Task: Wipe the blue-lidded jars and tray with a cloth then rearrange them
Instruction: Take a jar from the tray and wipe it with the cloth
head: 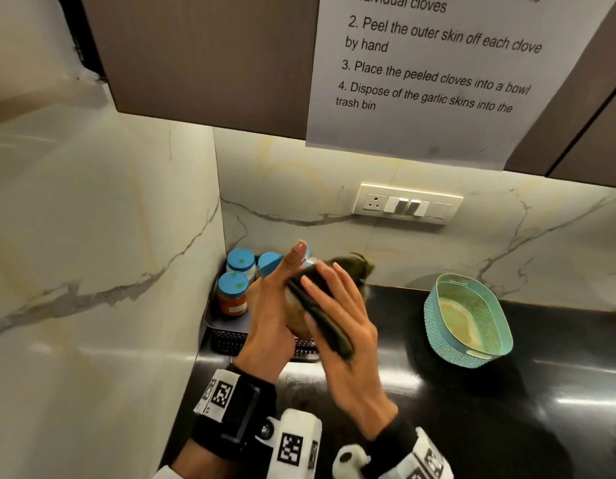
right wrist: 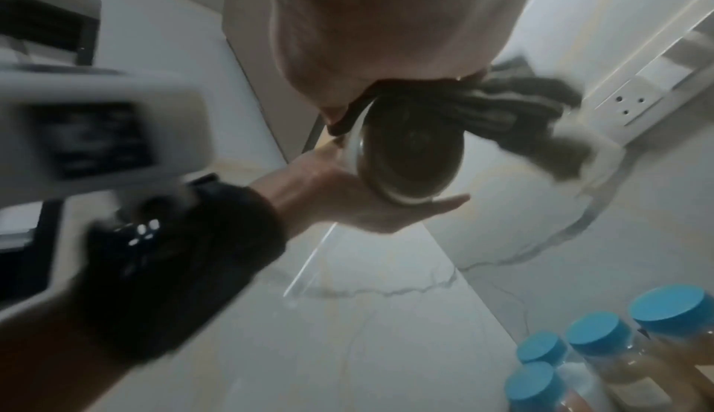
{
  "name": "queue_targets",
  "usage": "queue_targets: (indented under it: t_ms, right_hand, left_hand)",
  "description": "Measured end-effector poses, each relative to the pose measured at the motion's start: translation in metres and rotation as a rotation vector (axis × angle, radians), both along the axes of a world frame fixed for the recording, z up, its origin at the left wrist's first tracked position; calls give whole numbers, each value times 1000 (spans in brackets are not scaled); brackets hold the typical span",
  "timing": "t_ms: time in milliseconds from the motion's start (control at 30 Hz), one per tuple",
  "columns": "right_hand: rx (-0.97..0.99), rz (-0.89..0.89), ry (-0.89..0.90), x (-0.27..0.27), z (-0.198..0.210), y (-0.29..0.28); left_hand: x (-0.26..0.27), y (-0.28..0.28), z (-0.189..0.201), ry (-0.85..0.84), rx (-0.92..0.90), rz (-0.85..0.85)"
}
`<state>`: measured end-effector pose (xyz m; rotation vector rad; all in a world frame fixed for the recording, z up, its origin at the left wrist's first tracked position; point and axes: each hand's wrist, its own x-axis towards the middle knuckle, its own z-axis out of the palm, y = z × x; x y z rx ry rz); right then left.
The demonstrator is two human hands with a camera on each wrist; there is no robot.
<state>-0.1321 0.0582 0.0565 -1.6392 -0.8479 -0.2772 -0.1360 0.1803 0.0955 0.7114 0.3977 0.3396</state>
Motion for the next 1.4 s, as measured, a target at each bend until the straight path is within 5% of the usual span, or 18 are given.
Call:
queue_targets:
  t_ms: [233,400,467,667,767,833,933,1067,1133,1300,1400]
  right_hand:
    - [91,155,161,28,19,-3]
    - [260,269,695,40,48,-21]
    - [239,322,755,39,51,-21]
    - [263,158,268,20,45,0]
    - [33,-48,-128,10,28,7]
    - [-51,-80,-240,3,20,9]
    - [-36,-18,-163,15,22,8]
    - [245,182,518,38,62,11]
    - [265,191,614,35,68,15]
    - [-52,-51,-56,1,20,13]
    - [-171,-28,-251,-1,7,1]
  left_hand:
    - [-2,-10,3,-3,90,70]
    - [-9,8,7,-93,196,-238]
    - [-4,14,11,-101,196,-252]
    - [7,8,17,-116,103,-107]
    - [6,8,14,-132,37,-126]
    - [4,9,11,-146,-8,-166]
    - [4,9,9,-73,56,-61]
    - [6,-1,11,-12,74,24]
    - [6,1,13,-22,62,45]
    - [-2,9,7,-20,-35,3]
    - [-14,6,5,-35,-74,-87]
